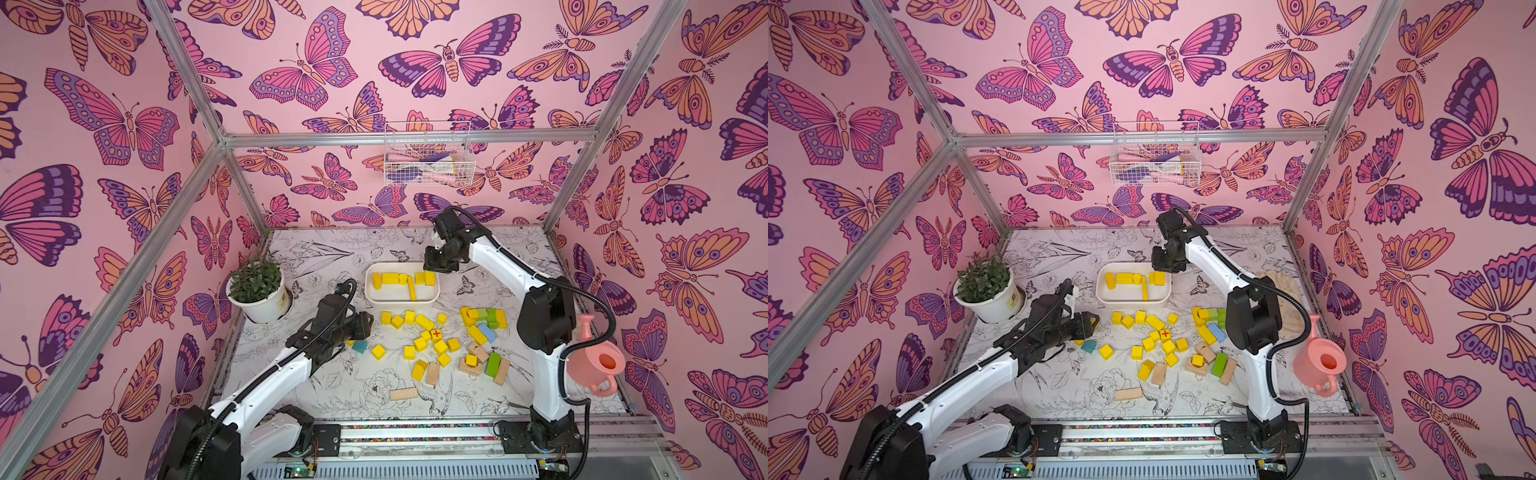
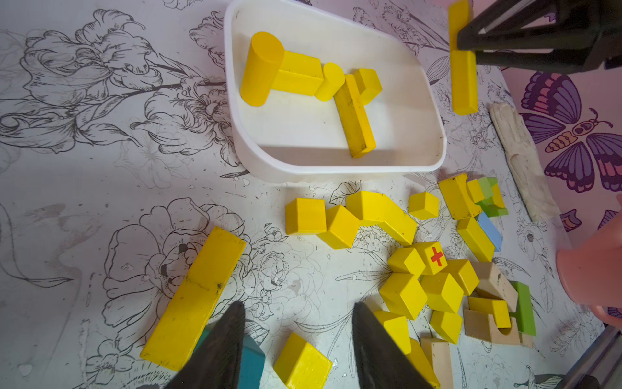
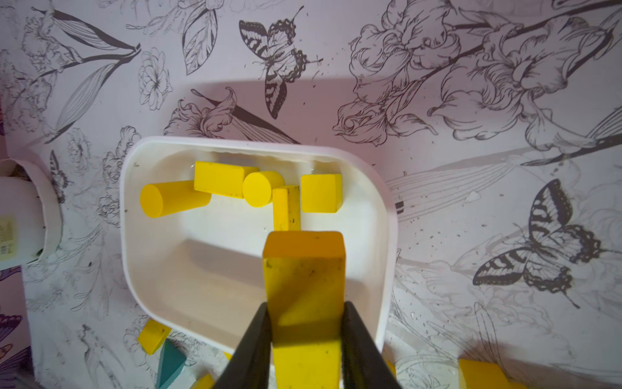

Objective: Pick out the yellow building blocks
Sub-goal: Place the building block in the storage box.

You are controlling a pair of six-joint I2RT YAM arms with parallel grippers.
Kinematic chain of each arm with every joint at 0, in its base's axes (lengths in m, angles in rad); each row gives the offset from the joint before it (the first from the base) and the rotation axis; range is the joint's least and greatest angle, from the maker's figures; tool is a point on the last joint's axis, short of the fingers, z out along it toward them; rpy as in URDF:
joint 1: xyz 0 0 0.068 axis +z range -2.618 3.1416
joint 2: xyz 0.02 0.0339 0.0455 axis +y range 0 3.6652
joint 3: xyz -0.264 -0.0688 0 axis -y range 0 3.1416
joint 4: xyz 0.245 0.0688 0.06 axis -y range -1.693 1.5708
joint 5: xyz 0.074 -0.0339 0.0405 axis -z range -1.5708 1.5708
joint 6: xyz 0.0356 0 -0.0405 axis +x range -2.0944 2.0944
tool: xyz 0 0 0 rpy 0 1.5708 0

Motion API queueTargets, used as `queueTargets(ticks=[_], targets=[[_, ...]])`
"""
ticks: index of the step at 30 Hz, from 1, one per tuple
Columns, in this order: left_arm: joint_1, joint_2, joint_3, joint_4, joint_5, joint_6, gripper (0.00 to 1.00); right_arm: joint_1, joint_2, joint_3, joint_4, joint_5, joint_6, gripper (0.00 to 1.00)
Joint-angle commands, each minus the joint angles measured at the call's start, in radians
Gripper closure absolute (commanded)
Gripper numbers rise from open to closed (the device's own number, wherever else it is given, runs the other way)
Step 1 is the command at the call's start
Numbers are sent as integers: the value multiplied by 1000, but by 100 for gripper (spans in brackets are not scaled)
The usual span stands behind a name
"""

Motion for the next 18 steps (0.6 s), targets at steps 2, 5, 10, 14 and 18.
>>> queueTargets(ticks=[2,5,10,14,18], targets=[[8,11,-7,16,18,-2,48,8,68,93,-60,56,-54,88],[8,9,-9,19,20,-2,48,8,109,127,-69,64,-56,88],[9,12,-8,25,24,0,48,9,127,101,-43,70,-49,87],[12,16,-8,28,32,0,48,11,125,60,-19,73,-43,87],[14,19,-8,31,36,-1,48,14,139,57,-21,76,-38,86]])
